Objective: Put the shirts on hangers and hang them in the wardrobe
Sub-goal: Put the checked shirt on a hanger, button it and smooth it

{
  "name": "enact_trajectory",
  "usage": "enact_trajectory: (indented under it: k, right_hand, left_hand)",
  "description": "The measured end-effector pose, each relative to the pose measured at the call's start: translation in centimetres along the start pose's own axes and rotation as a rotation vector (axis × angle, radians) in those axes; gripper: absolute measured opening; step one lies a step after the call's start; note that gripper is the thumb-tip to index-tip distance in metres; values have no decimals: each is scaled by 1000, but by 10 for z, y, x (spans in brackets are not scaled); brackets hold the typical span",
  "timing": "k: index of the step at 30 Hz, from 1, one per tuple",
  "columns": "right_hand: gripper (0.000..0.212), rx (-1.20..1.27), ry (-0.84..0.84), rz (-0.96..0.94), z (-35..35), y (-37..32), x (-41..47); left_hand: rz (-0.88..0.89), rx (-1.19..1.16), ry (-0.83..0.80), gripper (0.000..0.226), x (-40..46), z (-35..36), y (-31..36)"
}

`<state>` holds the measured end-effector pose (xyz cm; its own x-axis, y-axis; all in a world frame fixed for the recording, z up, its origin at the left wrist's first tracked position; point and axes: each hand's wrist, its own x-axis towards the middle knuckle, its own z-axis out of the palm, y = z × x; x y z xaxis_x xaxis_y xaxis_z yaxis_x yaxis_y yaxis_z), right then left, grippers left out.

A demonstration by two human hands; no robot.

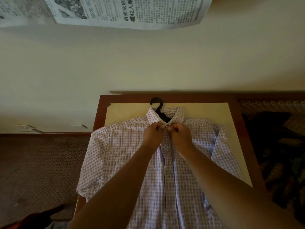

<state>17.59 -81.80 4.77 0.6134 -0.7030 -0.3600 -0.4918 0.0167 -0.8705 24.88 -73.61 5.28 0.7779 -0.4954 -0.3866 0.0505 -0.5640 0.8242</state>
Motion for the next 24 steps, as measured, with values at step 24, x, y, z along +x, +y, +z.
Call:
enact_trajectory:
  k: [24]
  right_hand:
    - [33, -1044, -206, -545, -15, -59, 68]
  left_hand:
    - [152, 827, 86, 77, -18, 0, -59]
